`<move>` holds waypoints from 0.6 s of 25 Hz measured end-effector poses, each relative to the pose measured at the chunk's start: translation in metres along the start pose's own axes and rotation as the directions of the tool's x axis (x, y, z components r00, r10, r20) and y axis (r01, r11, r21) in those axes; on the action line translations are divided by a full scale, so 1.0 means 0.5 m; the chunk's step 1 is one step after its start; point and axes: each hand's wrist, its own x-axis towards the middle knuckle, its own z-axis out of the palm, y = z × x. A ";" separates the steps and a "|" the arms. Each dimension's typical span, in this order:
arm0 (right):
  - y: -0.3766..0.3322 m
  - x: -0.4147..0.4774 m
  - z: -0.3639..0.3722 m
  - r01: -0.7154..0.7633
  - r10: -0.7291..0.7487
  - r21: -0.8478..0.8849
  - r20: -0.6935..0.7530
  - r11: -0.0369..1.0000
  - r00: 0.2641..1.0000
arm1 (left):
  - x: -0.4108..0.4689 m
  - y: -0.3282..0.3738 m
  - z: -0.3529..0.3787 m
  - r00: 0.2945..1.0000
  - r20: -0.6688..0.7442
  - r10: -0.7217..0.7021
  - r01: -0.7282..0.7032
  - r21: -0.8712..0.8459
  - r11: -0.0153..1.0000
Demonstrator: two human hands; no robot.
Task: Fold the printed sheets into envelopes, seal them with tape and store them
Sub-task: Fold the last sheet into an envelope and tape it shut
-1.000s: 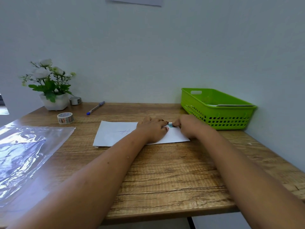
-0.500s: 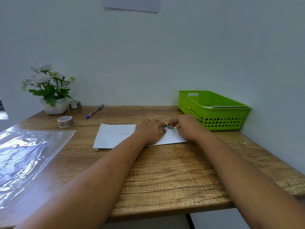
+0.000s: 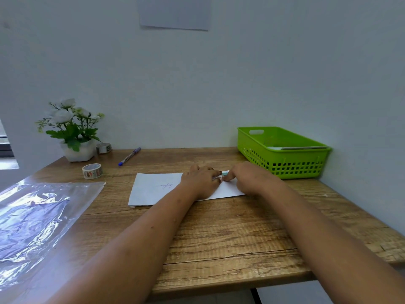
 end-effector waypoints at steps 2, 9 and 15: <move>-0.002 -0.006 -0.003 -0.011 0.012 0.045 -0.023 0.999 1.000 | -0.003 0.002 0.000 1.000 -0.001 0.003 -0.003 0.012 1.000; 0.014 0.009 0.020 -0.081 0.102 0.168 -0.121 0.982 0.987 | 0.000 0.002 0.000 0.999 0.038 -0.025 0.025 0.013 1.000; 0.012 0.020 0.033 -0.061 0.061 -0.122 -0.007 0.991 0.998 | 0.007 0.003 0.002 0.998 0.049 -0.035 0.034 0.003 0.999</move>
